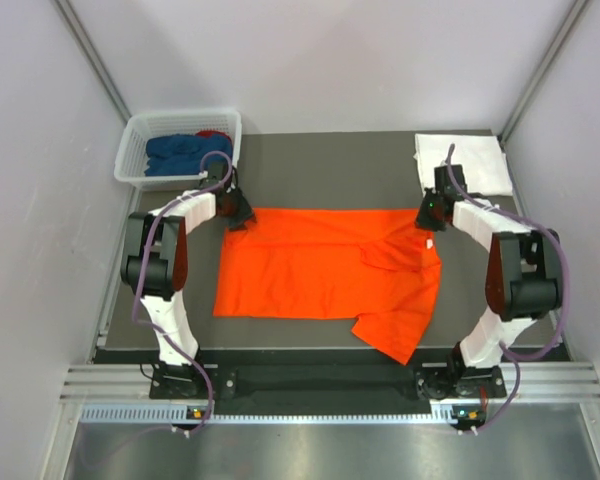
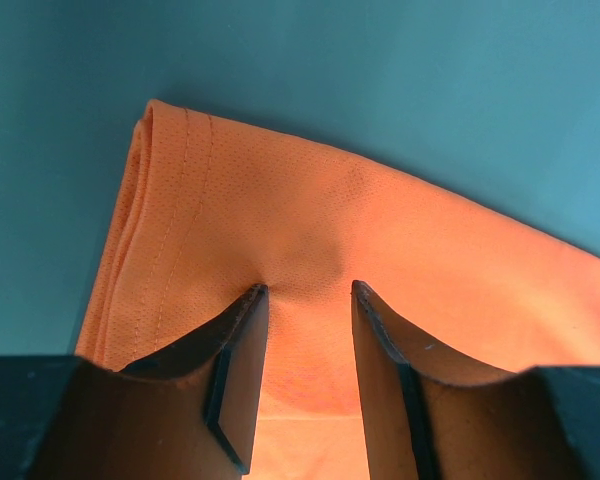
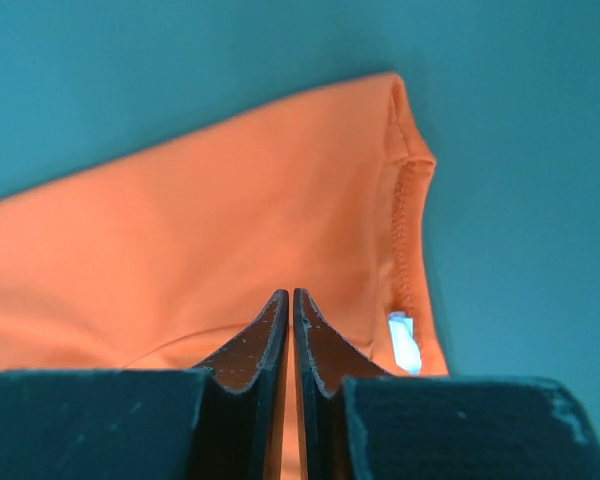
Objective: Fold and stack the t-shirts
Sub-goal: Fold the tshirt
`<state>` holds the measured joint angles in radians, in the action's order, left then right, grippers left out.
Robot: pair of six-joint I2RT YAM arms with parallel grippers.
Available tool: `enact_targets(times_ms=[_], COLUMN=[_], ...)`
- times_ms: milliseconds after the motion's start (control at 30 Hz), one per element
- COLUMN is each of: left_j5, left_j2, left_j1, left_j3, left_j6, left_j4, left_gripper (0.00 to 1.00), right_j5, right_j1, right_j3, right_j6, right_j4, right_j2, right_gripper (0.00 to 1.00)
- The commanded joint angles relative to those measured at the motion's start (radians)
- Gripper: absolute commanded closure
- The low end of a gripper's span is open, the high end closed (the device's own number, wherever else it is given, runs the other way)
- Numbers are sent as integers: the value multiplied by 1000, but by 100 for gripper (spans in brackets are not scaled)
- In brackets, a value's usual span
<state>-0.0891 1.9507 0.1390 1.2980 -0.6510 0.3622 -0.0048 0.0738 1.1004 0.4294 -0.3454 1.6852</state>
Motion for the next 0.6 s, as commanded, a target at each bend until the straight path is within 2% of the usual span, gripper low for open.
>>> enact_targets(times_ms=[0, 167, 567], left_j5=[80, 129, 129], left_j2=[71, 82, 80], left_j1=[-4, -6, -4], left_j3=[-11, -8, 23], left_j6=[17, 11, -21], left_j4=[26, 37, 58], left_gripper=[55, 55, 54], right_j5=[34, 72, 48], right_j1=[-25, -43, -65], right_j3=[0, -57, -21], right_j6=[-15, -41, -67], right_j4=[28, 88, 138], right_j2=[48, 64, 136], right_gripper=[93, 91, 86])
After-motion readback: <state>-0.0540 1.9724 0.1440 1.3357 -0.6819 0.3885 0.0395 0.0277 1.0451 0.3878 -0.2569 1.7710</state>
